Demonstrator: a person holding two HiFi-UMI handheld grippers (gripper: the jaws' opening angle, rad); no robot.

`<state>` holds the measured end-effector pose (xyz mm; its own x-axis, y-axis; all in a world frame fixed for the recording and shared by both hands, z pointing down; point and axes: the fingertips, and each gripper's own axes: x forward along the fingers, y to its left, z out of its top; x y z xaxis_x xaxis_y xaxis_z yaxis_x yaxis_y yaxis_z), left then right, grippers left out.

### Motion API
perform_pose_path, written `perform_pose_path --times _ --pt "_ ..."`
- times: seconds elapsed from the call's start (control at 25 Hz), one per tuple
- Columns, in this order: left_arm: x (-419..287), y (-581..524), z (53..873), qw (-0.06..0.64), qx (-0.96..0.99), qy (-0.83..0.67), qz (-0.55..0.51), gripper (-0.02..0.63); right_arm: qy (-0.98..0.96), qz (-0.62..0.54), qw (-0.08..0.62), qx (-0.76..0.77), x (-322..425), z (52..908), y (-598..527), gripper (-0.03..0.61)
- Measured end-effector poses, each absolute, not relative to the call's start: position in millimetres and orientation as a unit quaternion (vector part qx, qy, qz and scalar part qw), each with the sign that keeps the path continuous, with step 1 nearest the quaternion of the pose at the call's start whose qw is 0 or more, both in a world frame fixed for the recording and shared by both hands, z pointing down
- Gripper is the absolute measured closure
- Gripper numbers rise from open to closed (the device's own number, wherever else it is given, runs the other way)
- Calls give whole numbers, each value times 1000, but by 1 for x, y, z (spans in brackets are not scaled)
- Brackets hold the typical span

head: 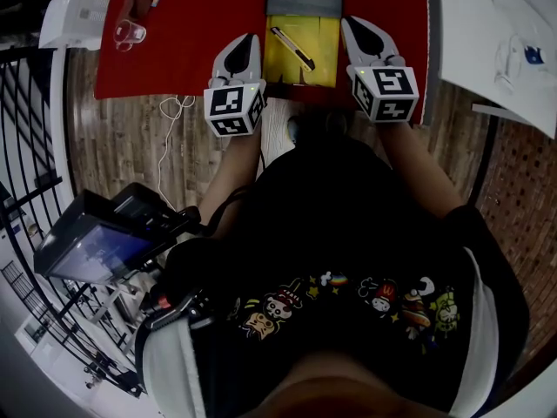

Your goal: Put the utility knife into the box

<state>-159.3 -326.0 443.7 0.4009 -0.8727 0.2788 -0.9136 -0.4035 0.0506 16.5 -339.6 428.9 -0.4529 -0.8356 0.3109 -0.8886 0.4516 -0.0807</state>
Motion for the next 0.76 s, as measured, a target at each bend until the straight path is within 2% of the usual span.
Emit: perform_pose_path --times 0.76 --pt "-163 -328 413 63 832 -549 45 612 -846 55 102 520 13 406 -350 558"
